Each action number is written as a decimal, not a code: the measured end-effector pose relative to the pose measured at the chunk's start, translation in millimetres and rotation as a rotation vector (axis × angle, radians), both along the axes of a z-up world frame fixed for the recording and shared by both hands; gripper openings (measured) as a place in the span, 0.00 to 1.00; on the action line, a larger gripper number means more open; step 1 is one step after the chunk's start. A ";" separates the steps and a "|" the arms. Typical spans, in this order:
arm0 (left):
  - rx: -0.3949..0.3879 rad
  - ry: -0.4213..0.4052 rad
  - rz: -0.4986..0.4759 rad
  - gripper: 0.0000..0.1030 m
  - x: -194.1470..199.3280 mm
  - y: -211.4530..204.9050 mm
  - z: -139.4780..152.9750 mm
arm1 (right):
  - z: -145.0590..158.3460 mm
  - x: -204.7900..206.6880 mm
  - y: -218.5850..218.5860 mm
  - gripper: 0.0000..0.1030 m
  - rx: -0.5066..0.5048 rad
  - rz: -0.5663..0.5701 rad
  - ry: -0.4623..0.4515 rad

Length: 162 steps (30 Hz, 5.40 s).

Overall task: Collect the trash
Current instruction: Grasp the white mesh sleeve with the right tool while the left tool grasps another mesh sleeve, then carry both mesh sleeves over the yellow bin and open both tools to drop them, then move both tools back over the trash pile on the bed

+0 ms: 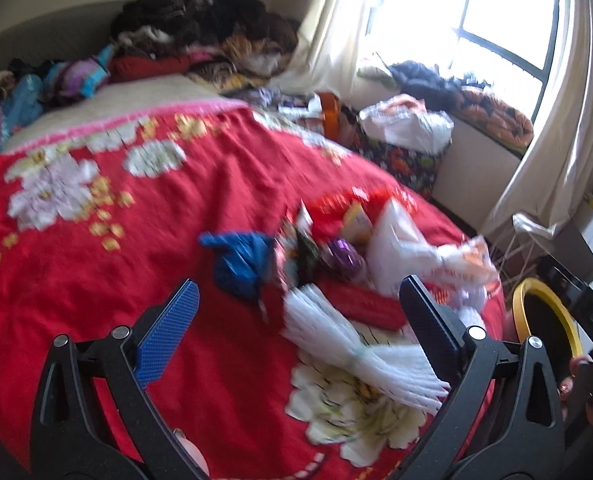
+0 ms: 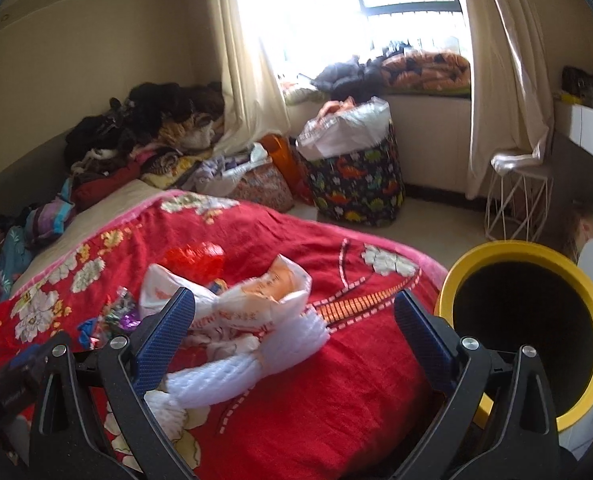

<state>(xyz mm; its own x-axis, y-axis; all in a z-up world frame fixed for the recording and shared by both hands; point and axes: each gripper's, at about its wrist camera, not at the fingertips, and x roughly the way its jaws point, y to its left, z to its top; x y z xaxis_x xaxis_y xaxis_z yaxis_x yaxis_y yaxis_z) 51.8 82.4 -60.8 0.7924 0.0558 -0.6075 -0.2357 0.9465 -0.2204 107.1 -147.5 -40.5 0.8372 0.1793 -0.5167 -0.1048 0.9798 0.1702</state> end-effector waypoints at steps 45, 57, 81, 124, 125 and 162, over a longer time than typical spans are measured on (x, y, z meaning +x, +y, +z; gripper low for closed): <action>-0.129 0.079 -0.252 0.08 0.9 -44.9 -3.9 | -7.6 -1.5 -36.1 0.16 0.139 0.161 0.158; -0.083 0.002 -0.355 0.08 17.5 -96.6 22.4 | 7.7 -5.4 -93.6 0.16 0.174 0.027 0.098; 0.007 -0.025 -0.540 0.08 72.4 -225.6 22.8 | -9.3 -12.9 -220.5 0.16 0.128 -0.316 0.078; -0.024 -0.015 -0.548 0.89 89.1 -249.2 7.3 | -19.0 -17.8 -260.1 0.60 0.205 -0.361 0.085; -0.026 -0.016 -0.538 0.89 87.9 -244.7 8.0 | -17.4 -17.3 -256.2 0.60 0.202 -0.350 0.082; 0.040 -0.110 -0.228 0.89 41.9 -81.2 34.6 | 23.4 -9.0 -95.6 0.75 0.100 0.031 0.026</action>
<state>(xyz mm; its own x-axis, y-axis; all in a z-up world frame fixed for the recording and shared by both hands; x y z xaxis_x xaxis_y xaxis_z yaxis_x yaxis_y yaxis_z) 93.7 1.2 -26.2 0.8485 -0.1097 -0.5177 0.0085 0.9810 -0.1939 98.1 -243.1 -17.1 0.8171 0.2567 -0.5162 -0.1294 0.9542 0.2698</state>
